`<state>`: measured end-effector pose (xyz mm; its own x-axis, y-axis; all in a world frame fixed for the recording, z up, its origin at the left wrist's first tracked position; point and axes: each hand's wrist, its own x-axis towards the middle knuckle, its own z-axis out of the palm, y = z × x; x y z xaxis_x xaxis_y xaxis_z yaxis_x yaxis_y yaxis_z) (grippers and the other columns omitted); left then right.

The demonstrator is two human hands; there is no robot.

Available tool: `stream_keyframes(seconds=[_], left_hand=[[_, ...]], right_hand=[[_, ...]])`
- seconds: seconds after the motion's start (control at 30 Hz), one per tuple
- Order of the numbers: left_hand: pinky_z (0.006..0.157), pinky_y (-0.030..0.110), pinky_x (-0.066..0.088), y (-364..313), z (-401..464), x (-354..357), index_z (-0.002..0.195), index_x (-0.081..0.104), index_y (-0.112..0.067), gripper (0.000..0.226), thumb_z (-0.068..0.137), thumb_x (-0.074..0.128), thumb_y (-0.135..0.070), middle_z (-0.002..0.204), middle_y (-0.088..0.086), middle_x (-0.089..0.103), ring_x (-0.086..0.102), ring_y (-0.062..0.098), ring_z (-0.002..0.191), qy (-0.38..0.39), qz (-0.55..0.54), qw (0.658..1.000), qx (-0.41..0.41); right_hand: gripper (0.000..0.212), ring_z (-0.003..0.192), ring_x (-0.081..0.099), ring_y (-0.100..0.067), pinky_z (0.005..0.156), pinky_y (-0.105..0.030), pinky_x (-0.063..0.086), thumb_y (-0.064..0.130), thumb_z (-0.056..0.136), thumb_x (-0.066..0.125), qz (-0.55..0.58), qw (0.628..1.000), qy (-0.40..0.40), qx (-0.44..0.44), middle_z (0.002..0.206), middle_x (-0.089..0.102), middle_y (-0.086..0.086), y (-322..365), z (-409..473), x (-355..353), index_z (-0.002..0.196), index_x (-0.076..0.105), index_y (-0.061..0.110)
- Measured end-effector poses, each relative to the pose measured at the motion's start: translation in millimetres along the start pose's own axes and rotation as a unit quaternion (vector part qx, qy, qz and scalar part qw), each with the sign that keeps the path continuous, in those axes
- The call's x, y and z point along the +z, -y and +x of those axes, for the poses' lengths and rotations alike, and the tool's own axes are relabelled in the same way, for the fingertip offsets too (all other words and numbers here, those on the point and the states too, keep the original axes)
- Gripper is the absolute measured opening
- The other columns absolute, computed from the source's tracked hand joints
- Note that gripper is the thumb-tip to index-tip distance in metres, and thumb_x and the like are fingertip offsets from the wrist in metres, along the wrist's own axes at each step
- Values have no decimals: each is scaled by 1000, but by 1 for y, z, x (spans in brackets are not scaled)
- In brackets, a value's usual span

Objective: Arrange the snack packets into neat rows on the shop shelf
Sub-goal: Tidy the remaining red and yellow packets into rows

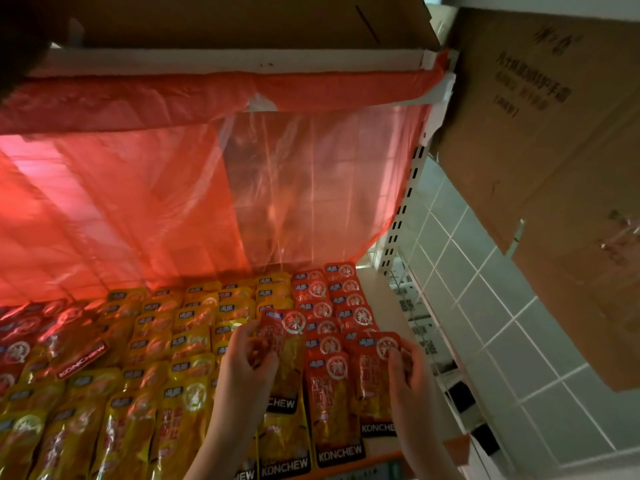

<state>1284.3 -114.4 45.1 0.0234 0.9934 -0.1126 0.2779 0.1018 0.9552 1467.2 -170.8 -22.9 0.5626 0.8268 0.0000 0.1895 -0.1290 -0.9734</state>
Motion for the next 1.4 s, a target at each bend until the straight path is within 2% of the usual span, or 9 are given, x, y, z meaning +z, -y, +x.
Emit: stream_keyframes(seconds=[0.23,0.37,0.57,0.73,0.93,1.07,1.2,1.33,1.4], left_hand=[[68,59,50,3,-2,4,117,42,-26,43,89,52,5,88,10,66,59,49,83,1,-37,999,-12],[68,57,51,2,-7,5,116,40,-28,43,89,52,4,89,7,65,60,47,82,10,-27,999,-16],[66,53,53,2,-10,5,118,41,-27,42,90,50,3,93,9,66,65,38,77,10,-43,999,-28],[69,52,56,3,-10,3,118,39,-29,43,91,49,3,93,8,66,66,32,77,11,-39,999,-30],[58,33,56,6,-12,2,119,39,-26,42,91,49,3,91,7,65,67,25,73,17,-38,999,-26],[65,54,53,8,-10,0,117,41,-25,41,90,51,4,87,7,65,63,40,76,3,-34,999,-15],[69,56,51,8,-12,-3,115,40,-28,42,89,51,4,86,7,66,61,44,80,0,-28,1000,-8],[68,55,52,11,-12,-2,115,40,-29,43,89,52,3,86,7,66,62,42,79,4,-22,1000,-8],[67,53,52,12,-12,0,116,40,-27,43,89,52,4,87,8,66,63,41,79,10,-23,1000,-12]], right_hand=[[22,67,65,-15,52,-21,54,28,93,44,-45,997,-42,-35,84,62,-3,-6,0,-5,107,49,11],[4,60,63,-9,49,-19,52,22,96,45,-108,991,-26,-71,75,61,0,-9,6,-13,95,49,20],[17,60,58,-11,51,-25,51,50,88,32,-165,980,-34,-106,72,57,3,-21,3,-6,83,42,37],[8,65,55,-10,57,-20,42,15,94,49,-178,976,-49,-112,76,54,6,-21,5,-3,89,47,22],[6,77,51,-18,65,-28,47,11,92,50,-187,977,-83,-66,87,44,3,-21,7,7,89,47,14],[2,76,54,-19,64,-29,49,18,91,48,-160,983,-68,-62,85,52,0,-22,9,12,89,48,17],[9,78,57,-18,67,-41,54,29,91,46,-132,988,-45,-64,88,54,2,-15,9,5,93,48,21],[17,91,57,-17,72,-39,55,33,90,50,-156,986,10,-62,99,46,11,-11,6,-5,102,45,23],[33,96,53,-14,72,-22,51,41,87,54,-201,976,42,-74,105,43,9,-8,3,-9,111,43,22]])
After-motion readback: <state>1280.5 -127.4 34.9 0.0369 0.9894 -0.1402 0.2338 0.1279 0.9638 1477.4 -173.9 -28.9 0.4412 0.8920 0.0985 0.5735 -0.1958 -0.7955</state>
